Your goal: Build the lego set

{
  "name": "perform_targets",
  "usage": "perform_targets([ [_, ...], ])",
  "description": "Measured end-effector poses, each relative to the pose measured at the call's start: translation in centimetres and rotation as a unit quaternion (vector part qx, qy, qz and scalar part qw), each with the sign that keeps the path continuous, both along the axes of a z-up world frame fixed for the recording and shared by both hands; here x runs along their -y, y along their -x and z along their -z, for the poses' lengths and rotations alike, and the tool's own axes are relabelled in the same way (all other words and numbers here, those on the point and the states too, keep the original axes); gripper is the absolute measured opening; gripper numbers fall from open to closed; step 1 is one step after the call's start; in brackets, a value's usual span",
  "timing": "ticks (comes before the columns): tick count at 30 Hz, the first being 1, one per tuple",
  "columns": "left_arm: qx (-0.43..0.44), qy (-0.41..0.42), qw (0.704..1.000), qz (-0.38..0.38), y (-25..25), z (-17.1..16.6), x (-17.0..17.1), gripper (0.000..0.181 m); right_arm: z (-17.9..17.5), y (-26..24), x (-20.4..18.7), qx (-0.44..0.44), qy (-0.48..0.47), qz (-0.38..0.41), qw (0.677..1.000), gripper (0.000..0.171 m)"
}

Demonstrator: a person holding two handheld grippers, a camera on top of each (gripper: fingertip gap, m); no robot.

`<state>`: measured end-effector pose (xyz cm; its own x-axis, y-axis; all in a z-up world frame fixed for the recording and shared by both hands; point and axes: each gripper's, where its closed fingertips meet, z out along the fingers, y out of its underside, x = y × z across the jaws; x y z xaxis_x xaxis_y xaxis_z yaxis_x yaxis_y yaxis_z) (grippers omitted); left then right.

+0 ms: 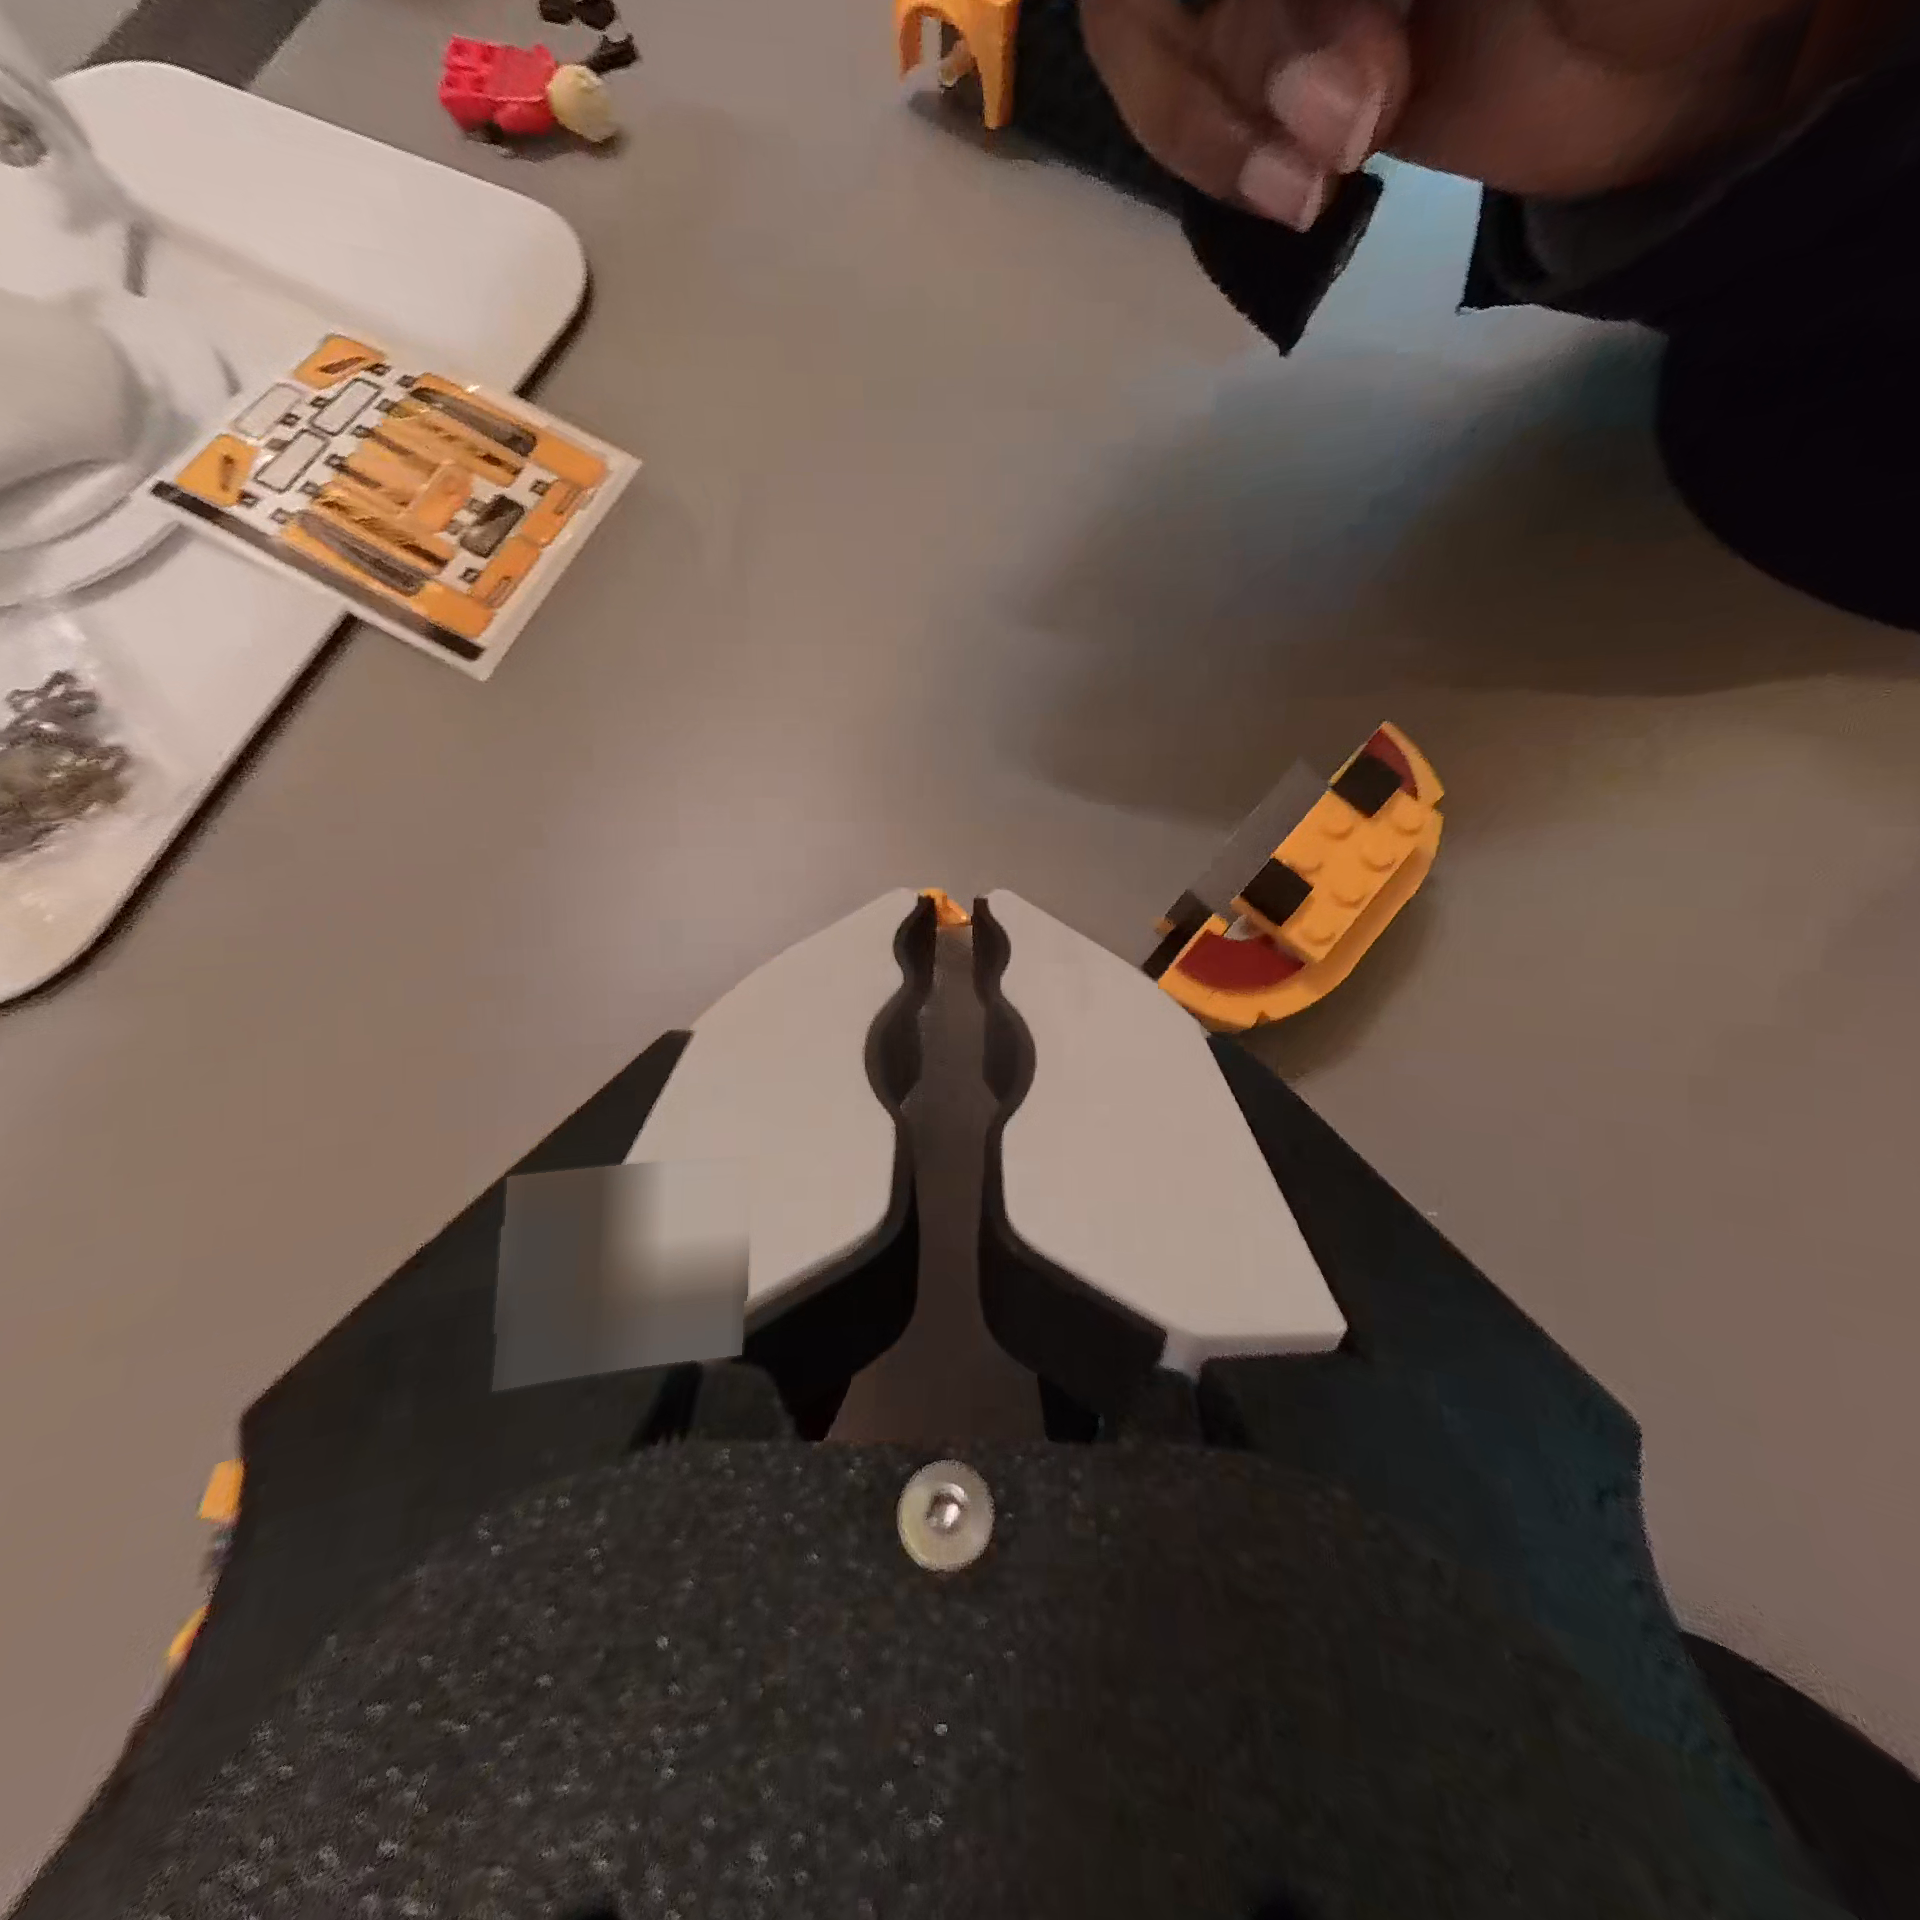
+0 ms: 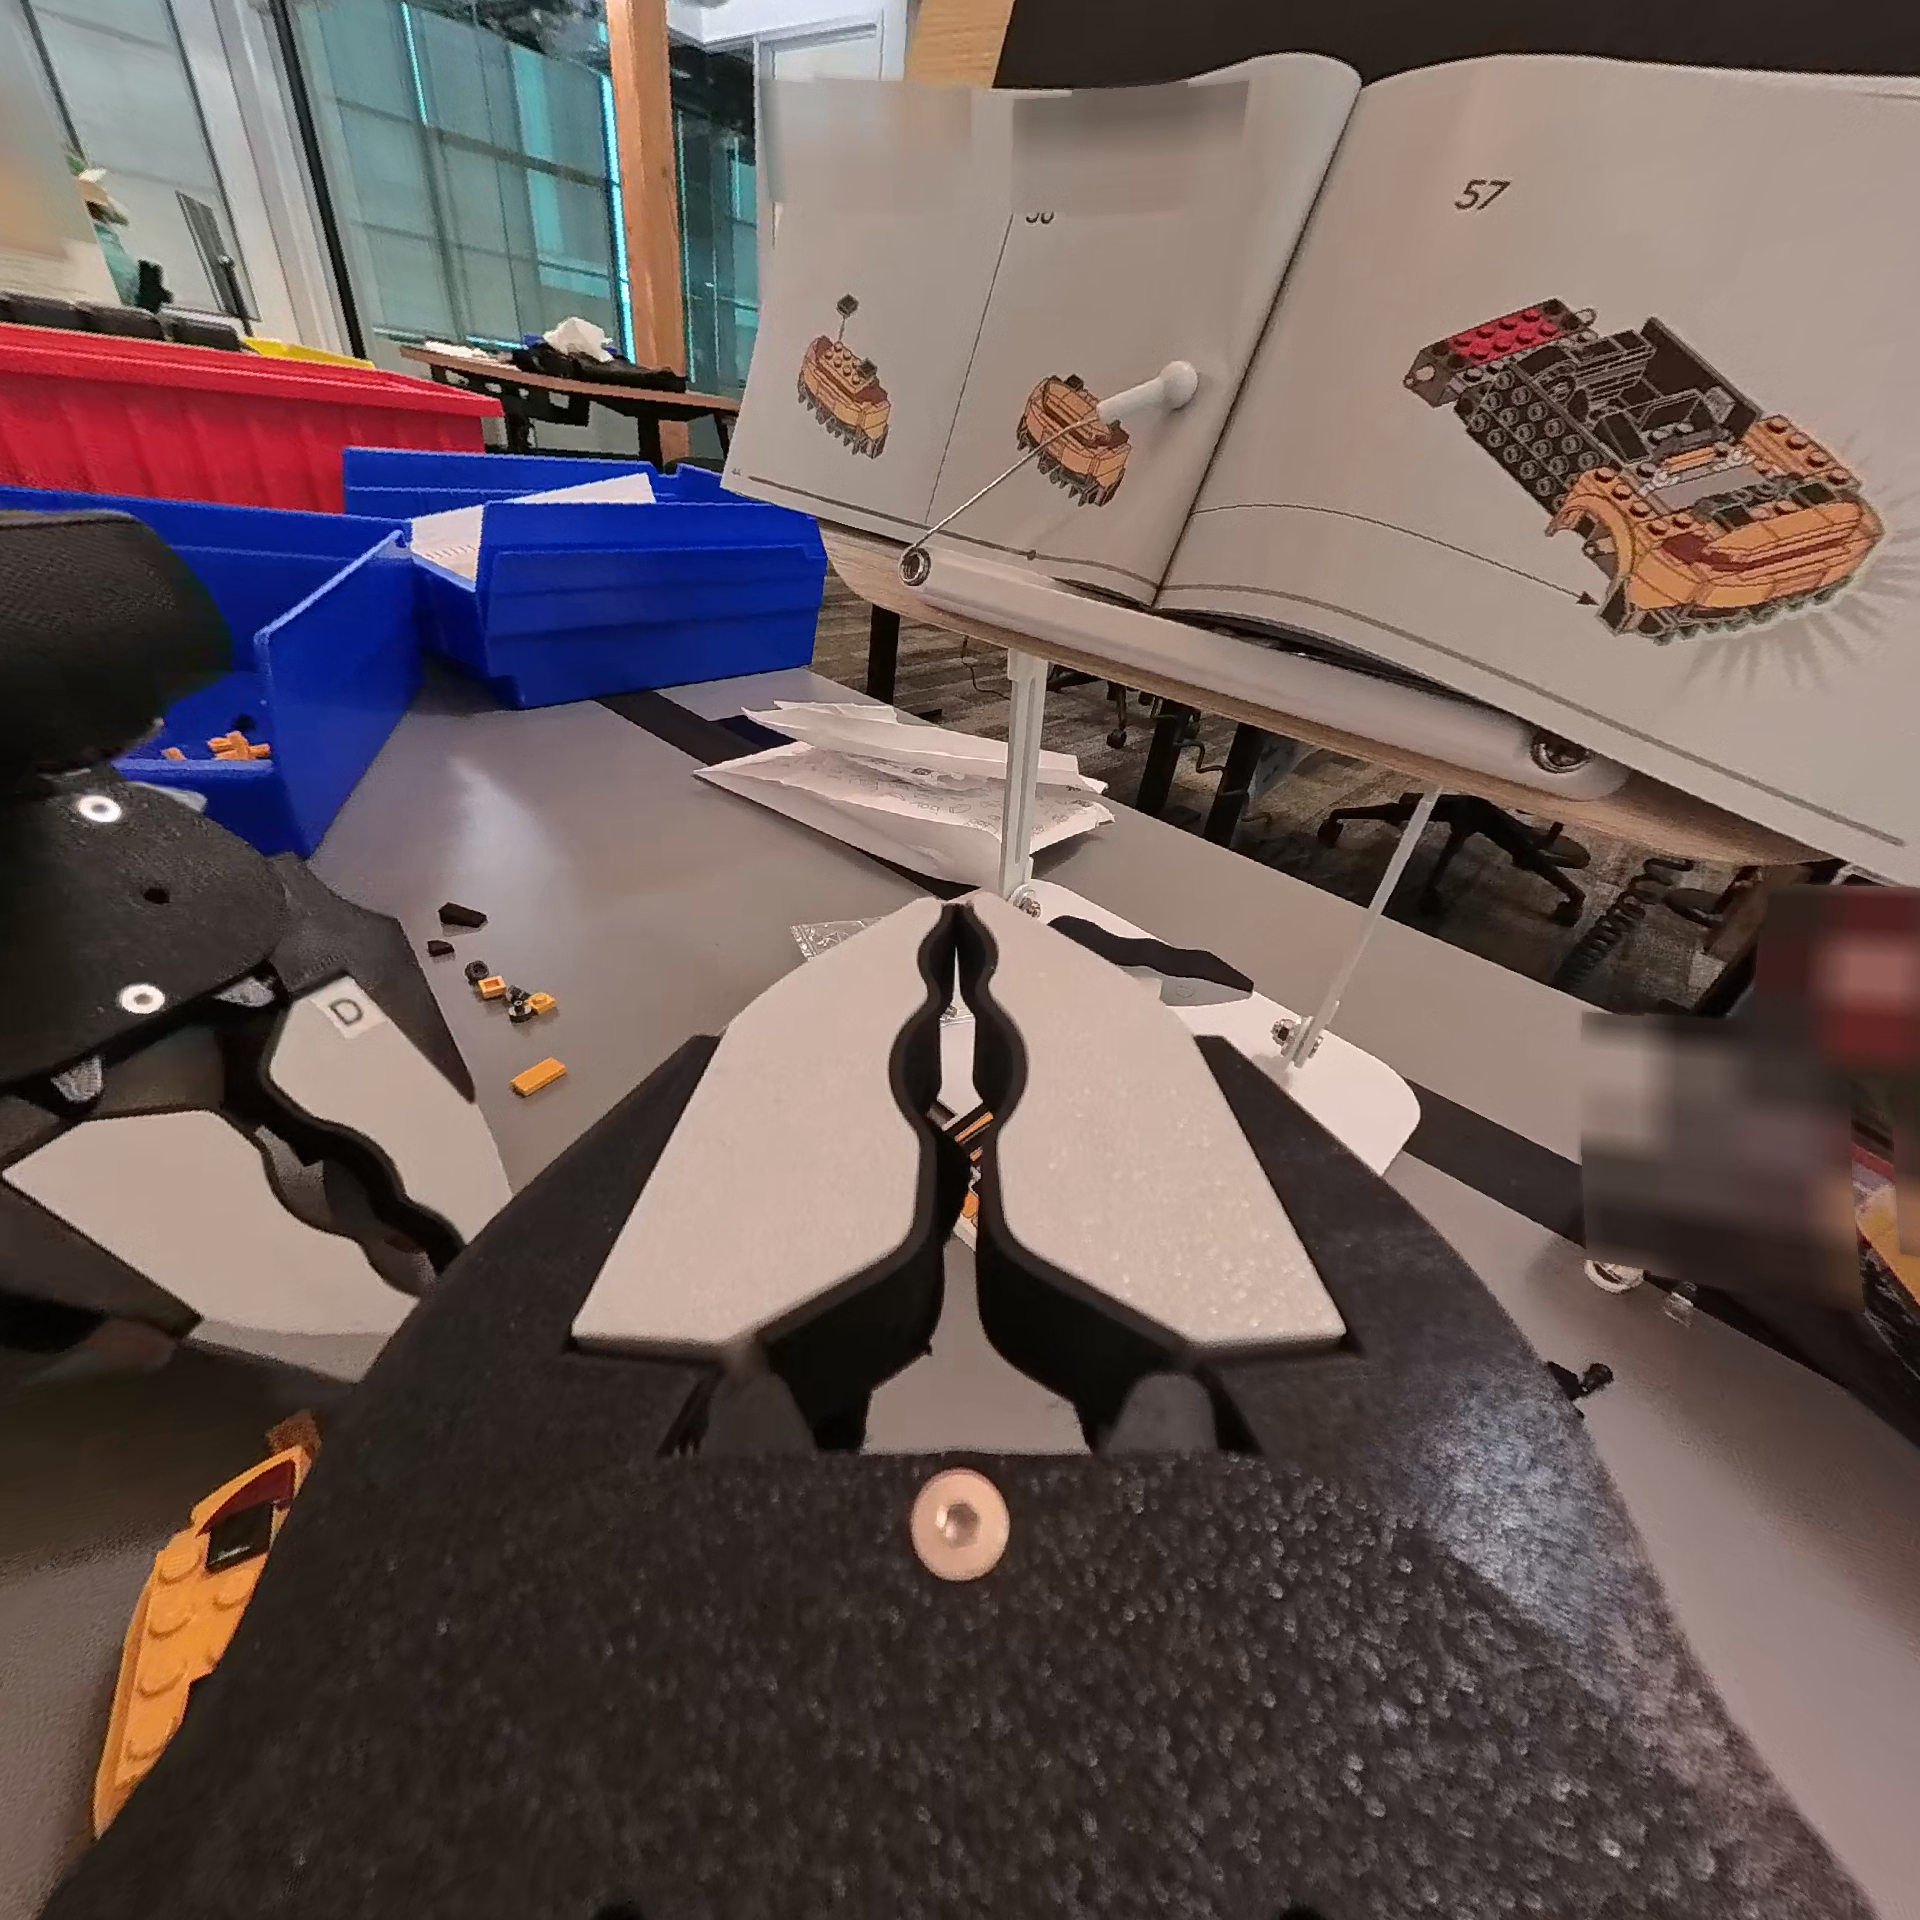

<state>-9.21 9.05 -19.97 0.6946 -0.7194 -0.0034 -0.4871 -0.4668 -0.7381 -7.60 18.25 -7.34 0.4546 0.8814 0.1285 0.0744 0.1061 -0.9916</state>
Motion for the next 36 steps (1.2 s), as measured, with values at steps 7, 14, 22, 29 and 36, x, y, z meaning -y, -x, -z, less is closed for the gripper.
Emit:
perform_targets([
  [7, 0.012, 0.019, 1.000, 0.021, -0.8, 0.5, 0.6, 0.009, 0.1, 0.1, 0.0, 0.002, 0.000, -0.001, 1.000, 0.000],
  [14, 0.021, 0.039, 0.999, 0.024, -0.7, 0.7, 1.1, 0.019, 0.2, 0.0, 0.0, 0.003, 0.000, 0.000, 1.000, 0.000],
  [22, 0.046, 0.017, 0.999, 0.000, 0.5, -0.6, 0.8, 0.025, 0.2, 0.0, 0.0, 0.004, -0.002, 0.000, 1.000, 0.000],
  [29, 0.047, -0.092, 0.992, -0.067, 3.4, -3.1, -0.8, 0.000, 0.2, 0.0, -0.1, 0.004, -0.004, 0.001, 1.000, 0.000],
  [36, 0.051, -0.196, 0.962, -0.184, 8.8, -5.9, -2.0, 0.000, -0.8, -0.8, -0.7, -0.018, -0.017, 0.031, 0.999, 0.000],
])
